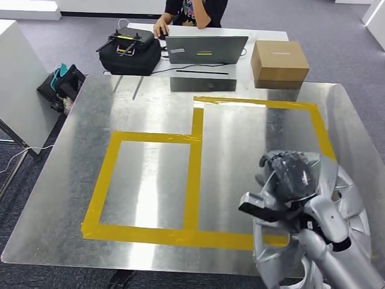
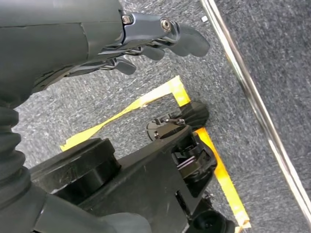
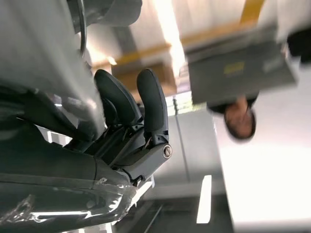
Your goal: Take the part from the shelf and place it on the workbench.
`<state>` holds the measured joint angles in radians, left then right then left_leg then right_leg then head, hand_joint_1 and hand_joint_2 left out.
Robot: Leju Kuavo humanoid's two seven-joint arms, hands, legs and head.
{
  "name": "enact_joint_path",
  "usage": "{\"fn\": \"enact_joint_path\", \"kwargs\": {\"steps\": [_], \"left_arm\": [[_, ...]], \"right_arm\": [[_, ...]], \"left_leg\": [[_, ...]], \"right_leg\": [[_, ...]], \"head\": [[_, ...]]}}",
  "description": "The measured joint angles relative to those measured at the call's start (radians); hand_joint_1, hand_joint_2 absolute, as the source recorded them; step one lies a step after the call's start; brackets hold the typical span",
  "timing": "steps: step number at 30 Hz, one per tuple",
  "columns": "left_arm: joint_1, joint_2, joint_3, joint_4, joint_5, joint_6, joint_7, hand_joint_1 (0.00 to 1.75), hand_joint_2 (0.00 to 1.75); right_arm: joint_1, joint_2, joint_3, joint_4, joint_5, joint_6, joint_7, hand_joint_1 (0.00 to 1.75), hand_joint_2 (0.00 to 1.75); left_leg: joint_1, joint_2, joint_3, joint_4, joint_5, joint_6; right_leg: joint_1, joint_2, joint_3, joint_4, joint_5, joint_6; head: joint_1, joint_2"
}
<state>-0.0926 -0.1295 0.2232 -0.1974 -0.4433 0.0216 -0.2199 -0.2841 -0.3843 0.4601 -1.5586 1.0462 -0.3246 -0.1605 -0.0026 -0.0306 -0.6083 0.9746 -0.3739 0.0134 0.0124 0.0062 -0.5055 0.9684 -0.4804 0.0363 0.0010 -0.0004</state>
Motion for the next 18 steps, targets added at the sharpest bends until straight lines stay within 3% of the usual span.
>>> {"fn": "enact_joint_path", "kwargs": {"steps": [2,7,13,18], "left_arm": [[-0.001,0.000,0.000,0.000,-0.003,0.001,0.000,0.00,1.75],[-0.002,0.001,0.000,0.000,-0.005,0.006,0.000,0.00,1.75],[0.000,0.001,0.000,0.000,-0.006,0.011,-0.001,0.00,1.75],[0.001,0.001,0.001,0.000,-0.005,0.011,-0.005,0.00,1.75]], "right_arm": [[0.078,0.042,0.039,0.004,-0.003,-0.012,0.008,1.75,1.75],[0.121,0.063,0.050,-0.009,0.061,-0.122,-0.004,1.75,1.75],[0.139,0.068,0.040,-0.038,0.160,-0.205,0.041,1.75,1.75],[0.139,0.057,-0.022,-0.044,0.209,-0.239,0.100,1.75,1.75]], "left_leg": [[-0.002,0.002,-0.006,0.000,0.002,-0.001],[-0.001,0.004,-0.007,0.000,0.002,-0.001],[-0.001,0.006,-0.007,0.000,0.002,-0.002],[-0.002,0.009,-0.008,0.000,0.004,-0.001]], "right_leg": [[-0.002,0.003,-0.004,0.003,0.002,0.003],[-0.002,0.006,-0.016,0.003,0.001,0.001],[-0.002,0.009,-0.018,0.003,0.004,0.000],[-0.003,0.011,-0.019,0.003,0.007,0.001]], "head": [[0.000,0.000],[0.000,0.000],[0.000,0.000],[0.000,0.000]]}}
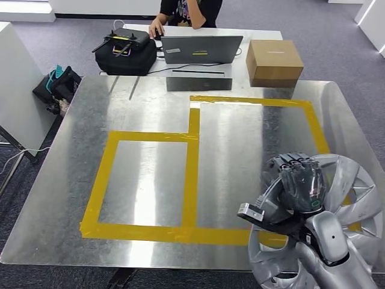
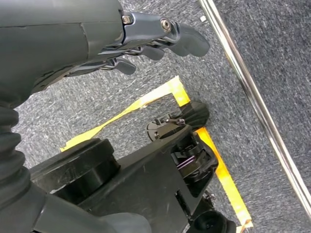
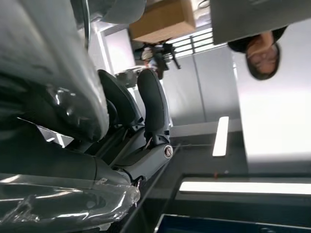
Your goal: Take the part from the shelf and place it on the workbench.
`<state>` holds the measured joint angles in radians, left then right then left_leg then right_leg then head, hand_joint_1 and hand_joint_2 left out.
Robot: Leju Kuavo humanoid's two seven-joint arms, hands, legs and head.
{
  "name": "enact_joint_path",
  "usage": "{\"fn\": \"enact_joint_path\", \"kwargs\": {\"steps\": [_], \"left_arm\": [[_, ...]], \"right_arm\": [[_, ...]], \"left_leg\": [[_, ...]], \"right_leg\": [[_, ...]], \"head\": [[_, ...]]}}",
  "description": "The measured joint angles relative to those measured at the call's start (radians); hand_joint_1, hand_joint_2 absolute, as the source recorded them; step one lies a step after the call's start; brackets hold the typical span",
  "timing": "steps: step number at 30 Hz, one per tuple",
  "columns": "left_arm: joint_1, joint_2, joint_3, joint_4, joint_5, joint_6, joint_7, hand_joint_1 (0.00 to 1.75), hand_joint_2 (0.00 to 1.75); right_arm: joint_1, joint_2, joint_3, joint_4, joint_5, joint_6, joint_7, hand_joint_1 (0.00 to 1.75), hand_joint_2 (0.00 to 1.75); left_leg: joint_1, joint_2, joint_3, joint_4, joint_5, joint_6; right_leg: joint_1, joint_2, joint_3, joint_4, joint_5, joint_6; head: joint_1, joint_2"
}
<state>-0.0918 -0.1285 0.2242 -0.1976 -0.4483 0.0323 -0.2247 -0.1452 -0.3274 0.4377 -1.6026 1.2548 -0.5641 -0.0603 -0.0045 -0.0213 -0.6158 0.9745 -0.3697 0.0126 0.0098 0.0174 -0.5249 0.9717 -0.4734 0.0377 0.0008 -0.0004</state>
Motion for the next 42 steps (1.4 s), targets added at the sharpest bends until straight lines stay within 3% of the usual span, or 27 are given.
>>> {"fn": "enact_joint_path", "kwargs": {"steps": [6,18,26,30,34,42], "left_arm": [[0.004,0.002,0.000,0.000,-0.001,-0.003,-0.004,0.00,1.75],[0.005,0.003,0.000,0.000,-0.005,-0.007,-0.006,0.00,1.75],[0.005,0.010,-0.002,0.000,-0.039,-0.001,-0.079,0.00,1.75],[0.006,0.015,-0.017,0.000,-0.074,0.042,-0.162,0.00,1.75],[0.009,0.019,-0.039,0.000,-0.102,0.105,-0.264,0.00,1.75],[0.011,0.023,-0.056,0.000,-0.107,0.119,-0.297,0.00,1.75]], "right_arm": [[-0.015,-0.026,-0.102,0.023,-0.045,-0.001,-0.014,1.75,1.75],[-0.026,-0.036,-0.140,0.051,-0.028,-0.001,-0.008,1.75,1.75],[-0.158,-0.142,-0.239,0.203,-0.102,0.007,-0.107,1.75,1.75],[-0.246,-0.202,-0.280,0.304,-0.190,0.042,-0.161,1.75,1.75],[-0.275,-0.248,-0.312,0.366,-0.257,0.046,-0.204,1.75,1.75],[-0.322,-0.283,-0.341,0.402,-0.272,0.018,-0.242,1.75,1.75]], "left_leg": [[-0.002,0.001,-0.001,0.000,0.002,0.002],[-0.004,0.001,-0.002,0.000,0.003,0.005],[-0.007,0.003,-0.019,0.000,0.015,0.009],[-0.008,0.001,-0.021,0.000,0.017,0.011],[-0.010,0.000,-0.024,0.000,0.019,0.014],[-0.012,0.000,-0.026,0.000,0.021,0.014]], "right_leg": [[-0.002,0.001,-0.001,0.000,0.003,0.003],[-0.003,0.001,-0.002,0.000,0.004,0.004],[-0.007,0.003,-0.013,0.002,0.015,0.009],[-0.008,-0.002,-0.021,0.002,0.015,0.010],[-0.009,-0.004,-0.016,0.003,0.016,0.012],[-0.011,-0.003,-0.017,0.005,0.018,0.014]], "head": [[0.000,0.000],[0.000,0.000],[0.000,0.000],[0.000,0.000],[0.000,0.000],[0.000,0.000]]}}
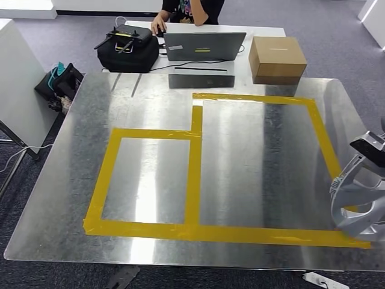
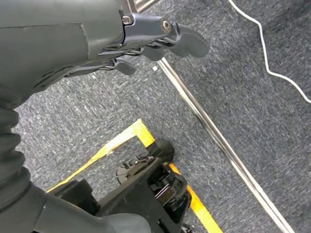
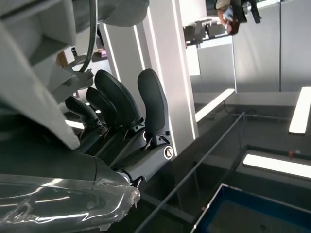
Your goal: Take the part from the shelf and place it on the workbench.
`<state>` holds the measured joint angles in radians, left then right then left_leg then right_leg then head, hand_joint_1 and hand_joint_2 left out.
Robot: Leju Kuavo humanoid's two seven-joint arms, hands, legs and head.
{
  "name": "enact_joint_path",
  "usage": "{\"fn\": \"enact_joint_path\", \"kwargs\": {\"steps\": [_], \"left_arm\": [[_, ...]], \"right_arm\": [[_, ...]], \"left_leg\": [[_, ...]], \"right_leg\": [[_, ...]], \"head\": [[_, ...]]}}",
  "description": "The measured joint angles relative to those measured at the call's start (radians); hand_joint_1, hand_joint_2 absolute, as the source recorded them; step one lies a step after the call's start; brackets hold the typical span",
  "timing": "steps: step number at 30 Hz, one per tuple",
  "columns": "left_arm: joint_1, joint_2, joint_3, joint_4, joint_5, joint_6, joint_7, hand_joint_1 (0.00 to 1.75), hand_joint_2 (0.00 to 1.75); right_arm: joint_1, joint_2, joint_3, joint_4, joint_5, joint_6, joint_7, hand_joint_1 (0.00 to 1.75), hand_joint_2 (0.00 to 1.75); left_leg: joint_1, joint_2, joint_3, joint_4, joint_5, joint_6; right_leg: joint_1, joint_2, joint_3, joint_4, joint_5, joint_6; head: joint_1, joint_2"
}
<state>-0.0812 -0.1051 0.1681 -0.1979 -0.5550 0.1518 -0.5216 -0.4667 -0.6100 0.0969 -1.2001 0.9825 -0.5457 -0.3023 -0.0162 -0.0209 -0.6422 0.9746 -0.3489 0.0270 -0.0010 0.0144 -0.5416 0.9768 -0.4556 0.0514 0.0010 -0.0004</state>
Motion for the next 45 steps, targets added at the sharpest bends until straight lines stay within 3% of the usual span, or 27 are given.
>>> {"fn": "enact_joint_path", "kwargs": {"steps": [20,24,27,34,45], "left_arm": [[-0.001,0.000,-0.006,0.000,0.000,0.010,-0.004,0.00,1.75],[-0.001,0.000,-0.007,0.000,-0.003,0.014,-0.004,0.00,1.75],[-0.004,0.000,-0.011,0.000,-0.009,0.016,-0.002,0.00,1.75],[-0.005,-0.001,-0.018,0.000,-0.018,0.022,0.008,0.00,1.75],[-0.006,0.001,-0.031,0.000,-0.038,-0.011,0.029,0.00,1.75]], "right_arm": [[-0.025,0.000,0.037,-0.036,-0.022,0.019,-0.034,1.75,1.75],[-0.026,0.012,0.052,-0.058,-0.085,0.025,-0.086,1.75,1.75],[-0.026,0.040,0.075,-0.106,-0.185,0.080,-0.118,1.75,1.75],[-0.025,0.110,0.151,-0.206,-0.417,0.316,-0.151,1.75,1.75],[-0.091,0.192,0.268,-0.260,-0.381,0.388,-0.140,1.75,1.75]], "left_leg": [[0.000,-0.001,-0.003,0.000,0.002,-0.002],[0.000,0.000,-0.004,0.000,0.002,-0.002],[0.000,0.000,-0.004,0.000,0.002,-0.003],[0.001,-0.001,-0.004,0.000,0.003,-0.004],[0.000,0.000,-0.006,0.000,0.004,-0.005]], "right_leg": [[0.000,-0.001,-0.003,0.003,0.000,0.000],[0.000,-0.001,-0.004,0.004,0.000,0.000],[0.000,0.000,-0.005,0.005,0.000,0.000],[0.000,-0.001,-0.006,0.005,-0.001,-0.002],[0.000,-0.001,-0.008,0.006,0.000,-0.002]], "head": [[0.000,0.000],[0.000,0.000],[0.000,0.000],[0.000,0.000],[0.000,0.000]]}}
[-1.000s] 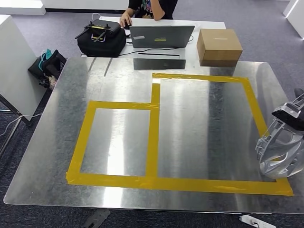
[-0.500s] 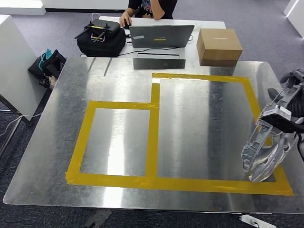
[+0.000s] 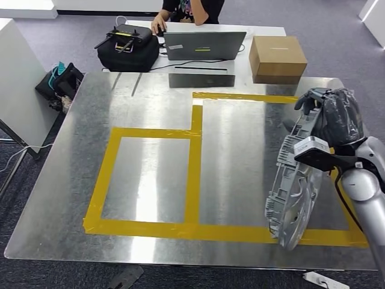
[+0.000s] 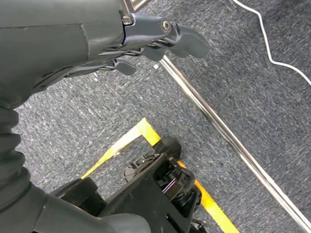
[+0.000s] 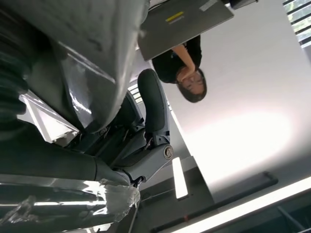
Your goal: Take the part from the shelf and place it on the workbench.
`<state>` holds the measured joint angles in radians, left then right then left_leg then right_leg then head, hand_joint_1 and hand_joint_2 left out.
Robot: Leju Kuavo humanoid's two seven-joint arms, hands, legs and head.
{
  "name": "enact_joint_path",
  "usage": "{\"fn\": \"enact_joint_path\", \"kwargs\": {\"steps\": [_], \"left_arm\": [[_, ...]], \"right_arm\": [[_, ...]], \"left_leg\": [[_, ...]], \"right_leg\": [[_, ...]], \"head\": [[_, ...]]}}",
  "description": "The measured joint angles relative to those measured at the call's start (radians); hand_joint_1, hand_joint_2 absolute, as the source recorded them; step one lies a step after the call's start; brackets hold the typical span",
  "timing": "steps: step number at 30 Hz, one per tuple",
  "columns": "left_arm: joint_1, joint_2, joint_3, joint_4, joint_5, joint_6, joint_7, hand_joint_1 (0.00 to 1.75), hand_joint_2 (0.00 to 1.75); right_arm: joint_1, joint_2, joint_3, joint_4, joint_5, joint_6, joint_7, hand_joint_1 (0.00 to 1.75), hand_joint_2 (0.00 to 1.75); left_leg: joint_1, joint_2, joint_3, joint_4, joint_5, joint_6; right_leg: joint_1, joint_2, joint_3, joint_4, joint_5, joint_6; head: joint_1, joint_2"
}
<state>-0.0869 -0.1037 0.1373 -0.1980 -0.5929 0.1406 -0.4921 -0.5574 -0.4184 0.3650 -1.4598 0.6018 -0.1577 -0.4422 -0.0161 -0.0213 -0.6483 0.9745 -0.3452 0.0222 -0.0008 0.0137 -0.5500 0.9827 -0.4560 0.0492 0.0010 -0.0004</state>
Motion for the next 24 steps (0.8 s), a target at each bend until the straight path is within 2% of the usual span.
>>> {"fn": "enact_joint_path", "kwargs": {"steps": [5,11,15,20,24], "left_arm": [[0.000,0.000,0.000,0.000,-0.002,-0.001,0.002,0.00,1.75],[0.005,0.005,0.000,0.000,0.003,0.001,0.003,0.00,1.75],[0.006,0.008,0.000,0.000,0.003,0.001,0.004,0.00,1.75],[0.007,0.010,0.000,0.000,0.004,0.003,0.009,0.00,1.75],[0.007,0.011,0.001,0.000,0.005,0.003,0.009,0.00,1.75]], "right_arm": [[-0.045,0.015,0.068,0.011,0.080,-0.017,0.033,1.75,1.75],[-0.074,0.008,0.118,0.076,0.357,-0.227,0.123,1.75,1.75],[-0.082,0.002,0.125,0.130,0.457,-0.320,0.196,1.75,1.75],[-0.082,0.002,0.119,0.171,0.536,-0.336,0.284,1.75,1.75],[-0.084,0.002,0.110,0.192,0.556,-0.333,0.307,1.75,1.75]], "left_leg": [[0.000,0.000,0.000,0.000,0.001,-0.001],[0.000,0.000,-0.001,0.000,0.001,-0.001],[0.000,0.000,-0.001,0.000,0.001,-0.001],[0.000,0.000,-0.001,0.000,0.001,-0.001],[0.000,0.000,-0.001,0.000,0.001,-0.001]], "right_leg": [[0.000,0.000,0.000,0.000,0.000,0.000],[0.000,0.000,-0.001,0.000,0.000,0.000],[0.000,0.000,-0.001,0.000,0.001,0.000],[0.000,0.000,-0.001,0.000,0.001,0.000],[0.000,0.000,-0.001,0.000,0.001,0.000]], "head": [[0.000,0.000],[0.000,0.000],[0.000,0.000],[0.000,0.000],[0.000,0.000]]}}
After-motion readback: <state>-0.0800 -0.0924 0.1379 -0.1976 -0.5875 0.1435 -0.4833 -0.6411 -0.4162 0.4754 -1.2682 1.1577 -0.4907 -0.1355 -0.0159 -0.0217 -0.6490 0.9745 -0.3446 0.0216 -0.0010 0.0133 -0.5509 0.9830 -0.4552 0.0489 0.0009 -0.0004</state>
